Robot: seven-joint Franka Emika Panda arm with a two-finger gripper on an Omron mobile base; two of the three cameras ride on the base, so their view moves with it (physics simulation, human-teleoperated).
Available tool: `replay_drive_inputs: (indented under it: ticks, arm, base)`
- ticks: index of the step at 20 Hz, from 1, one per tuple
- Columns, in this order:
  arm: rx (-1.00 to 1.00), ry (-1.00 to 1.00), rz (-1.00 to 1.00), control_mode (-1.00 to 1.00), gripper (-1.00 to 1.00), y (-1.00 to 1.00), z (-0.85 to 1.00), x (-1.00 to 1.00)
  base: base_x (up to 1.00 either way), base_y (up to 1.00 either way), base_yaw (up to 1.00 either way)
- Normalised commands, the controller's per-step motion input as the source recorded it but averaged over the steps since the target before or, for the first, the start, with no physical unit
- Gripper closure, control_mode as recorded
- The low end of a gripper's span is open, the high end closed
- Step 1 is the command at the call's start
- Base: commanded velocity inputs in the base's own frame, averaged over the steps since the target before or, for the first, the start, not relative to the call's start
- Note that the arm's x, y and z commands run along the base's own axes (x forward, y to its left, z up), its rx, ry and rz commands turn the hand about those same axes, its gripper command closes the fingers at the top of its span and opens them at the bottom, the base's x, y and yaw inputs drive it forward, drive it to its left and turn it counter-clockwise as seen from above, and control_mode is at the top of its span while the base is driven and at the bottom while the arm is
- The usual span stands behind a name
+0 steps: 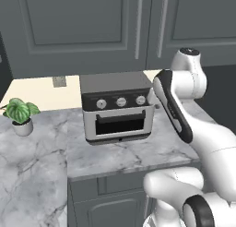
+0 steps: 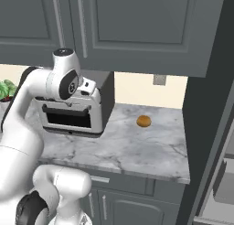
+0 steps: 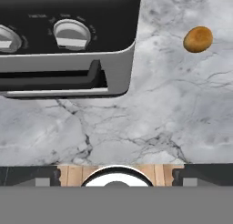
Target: Place the potato in the correct fridge rack based on whether it is a fruit or vegetable. Finally, close the fridge door.
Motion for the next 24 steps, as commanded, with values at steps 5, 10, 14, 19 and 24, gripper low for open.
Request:
replay_drive_inputs:
  ticks: [5,10,14,19,24]
  arm:
    - [0.03,-0.15,-0.1,-1.0,-1.0,-0.64,-0.26,-0.3]
    - [0.0,-0.05,-0.05,-1.0,-1.0,-0.7,-0.28,-0.02]
    - [0.0,-0.07,-0.06,-1.0,-1.0,-0.64,-0.37,0.0]
    - [0.01,-0.07,-0.06,-1.0,-1.0,-0.6,-0.29,0.03]
    - [0.04,0.0,0.0,-1.0,-1.0,-0.4,-0.05,0.29]
  base:
    - [0.0,0.0,0.0]
    - [0.0,0.0,0.0]
    - [0.0,0.0,0.0]
    - [0.0,0.0,0.0]
    - [0.0,0.0,0.0]
